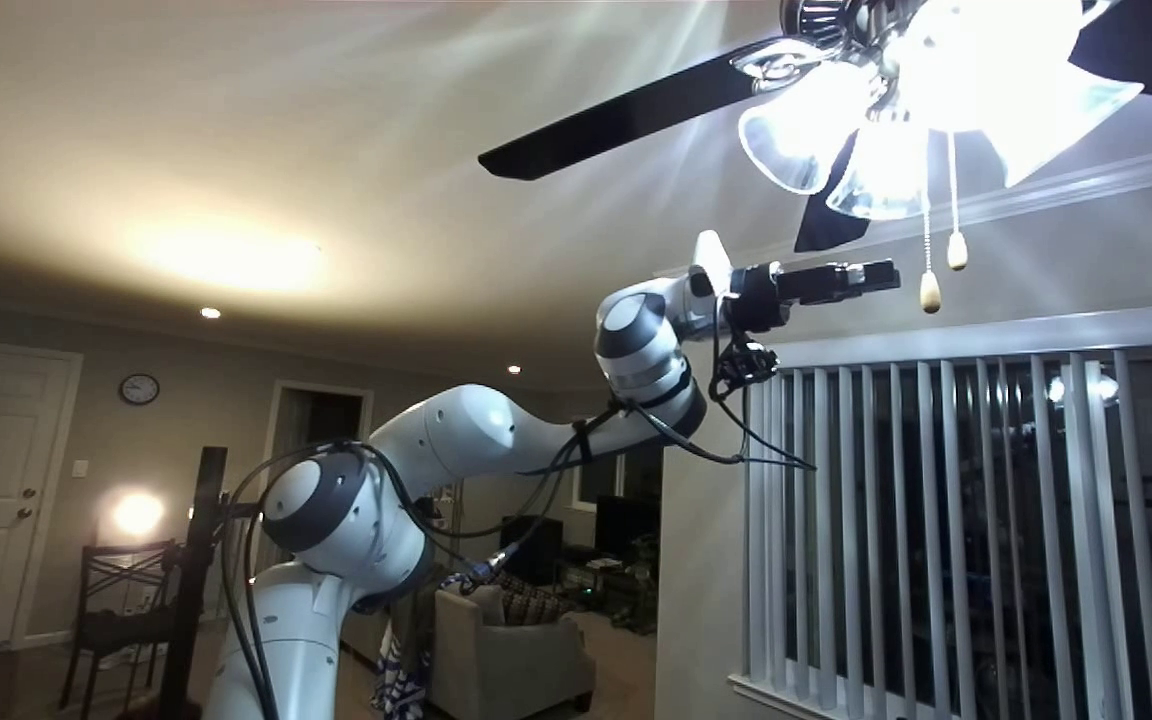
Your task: Switch the chandelier off using the string switch
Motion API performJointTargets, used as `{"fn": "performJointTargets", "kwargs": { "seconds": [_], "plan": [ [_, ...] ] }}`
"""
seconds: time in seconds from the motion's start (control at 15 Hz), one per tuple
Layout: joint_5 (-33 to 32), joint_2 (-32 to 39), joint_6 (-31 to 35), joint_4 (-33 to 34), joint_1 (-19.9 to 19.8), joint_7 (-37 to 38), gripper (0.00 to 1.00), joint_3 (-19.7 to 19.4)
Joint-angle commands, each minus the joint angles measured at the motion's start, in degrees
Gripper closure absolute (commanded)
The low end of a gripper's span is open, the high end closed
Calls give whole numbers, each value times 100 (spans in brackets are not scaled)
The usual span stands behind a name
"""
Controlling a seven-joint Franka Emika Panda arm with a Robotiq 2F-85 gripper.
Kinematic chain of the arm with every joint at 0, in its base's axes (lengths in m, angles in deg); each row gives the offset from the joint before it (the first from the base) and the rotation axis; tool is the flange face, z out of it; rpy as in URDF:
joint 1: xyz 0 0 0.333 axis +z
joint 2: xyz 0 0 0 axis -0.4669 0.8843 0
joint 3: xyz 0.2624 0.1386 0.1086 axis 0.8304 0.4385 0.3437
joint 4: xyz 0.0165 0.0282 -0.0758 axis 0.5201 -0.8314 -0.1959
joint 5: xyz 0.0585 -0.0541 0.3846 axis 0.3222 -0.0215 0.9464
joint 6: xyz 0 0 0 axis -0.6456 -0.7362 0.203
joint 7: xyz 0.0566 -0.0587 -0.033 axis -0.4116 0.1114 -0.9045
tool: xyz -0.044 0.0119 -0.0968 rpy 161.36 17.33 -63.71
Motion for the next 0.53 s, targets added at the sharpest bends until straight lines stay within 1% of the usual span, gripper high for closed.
{"fn": "performJointTargets", "kwargs": {
  "seconds": [0.0, 0.33, 0.47],
  "plan": [
    [-95, 116, -83, 151, -215, -94, 0, 222],
    [-71, 128, -113, 245, -399, -144, 0, 397],
    [-84, 158, -133, 368, -566, -129, 0, 494]
  ]
}}
